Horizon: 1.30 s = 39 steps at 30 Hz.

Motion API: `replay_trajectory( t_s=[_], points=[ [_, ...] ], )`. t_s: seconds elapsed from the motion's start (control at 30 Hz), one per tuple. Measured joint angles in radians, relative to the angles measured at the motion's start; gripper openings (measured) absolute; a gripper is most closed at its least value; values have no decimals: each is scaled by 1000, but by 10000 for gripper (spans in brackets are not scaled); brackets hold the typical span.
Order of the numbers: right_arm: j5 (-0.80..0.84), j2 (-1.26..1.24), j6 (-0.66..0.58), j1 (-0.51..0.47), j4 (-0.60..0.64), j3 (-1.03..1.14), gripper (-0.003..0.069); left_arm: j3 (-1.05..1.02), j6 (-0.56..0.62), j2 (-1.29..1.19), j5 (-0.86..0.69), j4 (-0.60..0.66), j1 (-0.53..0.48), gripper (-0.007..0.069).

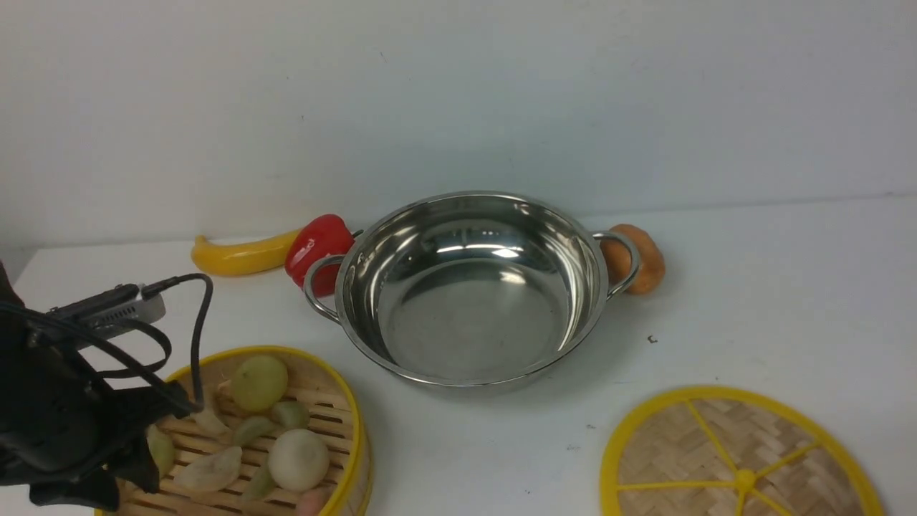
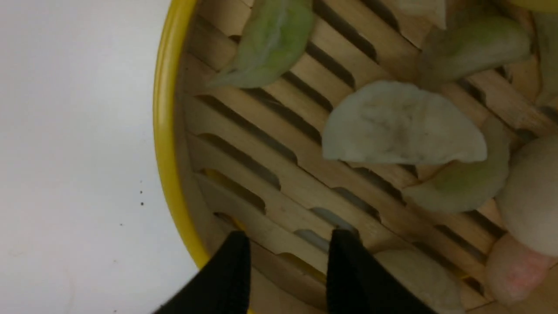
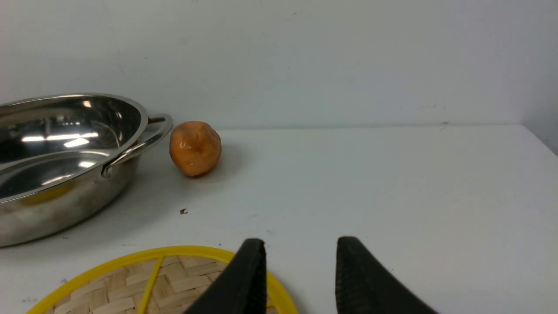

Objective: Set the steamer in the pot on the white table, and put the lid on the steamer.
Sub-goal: 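Grasp the rim of the steamer basket holding the buns with the left gripper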

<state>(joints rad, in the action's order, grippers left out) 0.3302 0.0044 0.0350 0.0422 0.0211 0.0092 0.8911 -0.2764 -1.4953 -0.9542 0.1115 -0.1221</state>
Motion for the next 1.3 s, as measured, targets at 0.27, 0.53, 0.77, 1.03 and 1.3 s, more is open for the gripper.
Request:
replay_trajectory(
  t_s=[0.27,0.53,0.77,1.03,1.3],
  points=[
    [0,0,0,0,0,0,243,0,-53,3,-58,-148,0,242],
    [0,0,0,0,0,0,243,0,-69,-13,14,-177,0,242],
    [0,0,0,0,0,0,243,0,-76,-77,94,-176,0,242],
    [0,0,0,0,0,0,243,0,-74,-159,24,-173,0,335],
    [0,0,0,0,0,0,243,0,-73,-168,77,-173,0,381]
  ],
)
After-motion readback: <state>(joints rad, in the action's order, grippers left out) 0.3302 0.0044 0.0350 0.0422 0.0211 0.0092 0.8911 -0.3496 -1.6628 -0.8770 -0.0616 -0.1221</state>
